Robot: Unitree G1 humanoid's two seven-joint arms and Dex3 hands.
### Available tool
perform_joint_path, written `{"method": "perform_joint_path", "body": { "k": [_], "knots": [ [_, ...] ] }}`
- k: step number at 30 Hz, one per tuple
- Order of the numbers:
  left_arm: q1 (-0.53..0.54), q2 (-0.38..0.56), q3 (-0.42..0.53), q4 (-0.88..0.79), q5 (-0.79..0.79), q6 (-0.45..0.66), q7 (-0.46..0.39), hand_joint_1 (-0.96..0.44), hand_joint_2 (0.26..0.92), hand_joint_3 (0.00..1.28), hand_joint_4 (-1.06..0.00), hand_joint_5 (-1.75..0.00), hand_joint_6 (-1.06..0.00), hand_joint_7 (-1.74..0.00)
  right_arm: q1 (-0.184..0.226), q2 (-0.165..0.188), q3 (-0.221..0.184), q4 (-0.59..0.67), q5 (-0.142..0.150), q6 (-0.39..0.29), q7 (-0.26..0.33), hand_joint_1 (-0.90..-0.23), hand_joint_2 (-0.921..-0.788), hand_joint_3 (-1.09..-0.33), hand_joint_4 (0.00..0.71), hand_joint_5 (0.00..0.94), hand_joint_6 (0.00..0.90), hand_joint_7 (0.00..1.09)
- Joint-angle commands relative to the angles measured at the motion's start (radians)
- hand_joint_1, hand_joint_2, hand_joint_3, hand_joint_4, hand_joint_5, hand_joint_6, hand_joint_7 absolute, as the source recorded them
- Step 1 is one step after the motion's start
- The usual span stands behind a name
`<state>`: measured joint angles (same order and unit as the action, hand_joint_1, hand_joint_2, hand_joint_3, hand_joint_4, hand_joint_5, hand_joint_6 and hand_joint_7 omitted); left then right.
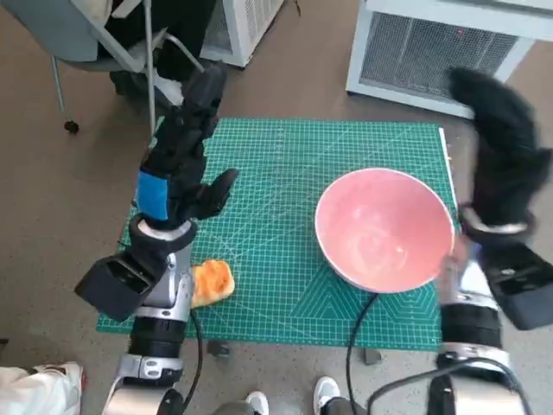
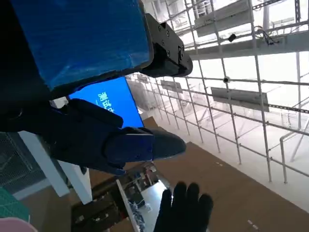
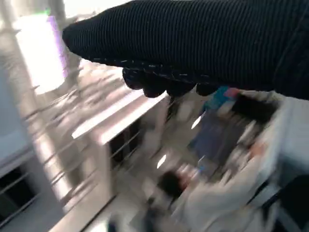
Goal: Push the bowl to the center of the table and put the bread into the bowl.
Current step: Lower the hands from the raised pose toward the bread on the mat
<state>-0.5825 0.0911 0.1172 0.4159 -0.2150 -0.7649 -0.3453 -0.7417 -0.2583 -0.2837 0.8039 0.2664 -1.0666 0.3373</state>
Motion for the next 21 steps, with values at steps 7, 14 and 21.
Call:
{"method": "perform_joint_path", "body": {
  "k": [7,14,21],
  "knots": [
    [0.018,-0.003,0.007,-0.014,-0.023,0.011,0.004,-0.64,0.921,0.38,-0.19,0.0,-0.4,-0.01,0.09,-0.071,-0.071,0.193,-0.19,-0.043,-0.267,-0.487,-0.921,-0.875,0.21,0.007,-0.001,0.48],
    [0.021,-0.01,0.007,-0.011,-0.014,0.006,0.017,-0.64,0.921,0.37,-0.18,0.0,-0.41,-0.01,0.132,-0.084,-0.068,0.274,-0.245,-0.005,-0.395,-0.464,-0.921,-0.935,0.209,0.006,-0.001,0.46],
    [0.021,-0.003,0.009,-0.001,-0.007,0.0,0.021,-0.64,0.921,0.37,-0.18,0.0,-0.4,-0.01,0.151,-0.055,-0.079,0.348,-0.182,0.049,-0.364,-0.471,-0.921,-0.974,0.178,0.001,-0.001,0.43]
  ]
}}
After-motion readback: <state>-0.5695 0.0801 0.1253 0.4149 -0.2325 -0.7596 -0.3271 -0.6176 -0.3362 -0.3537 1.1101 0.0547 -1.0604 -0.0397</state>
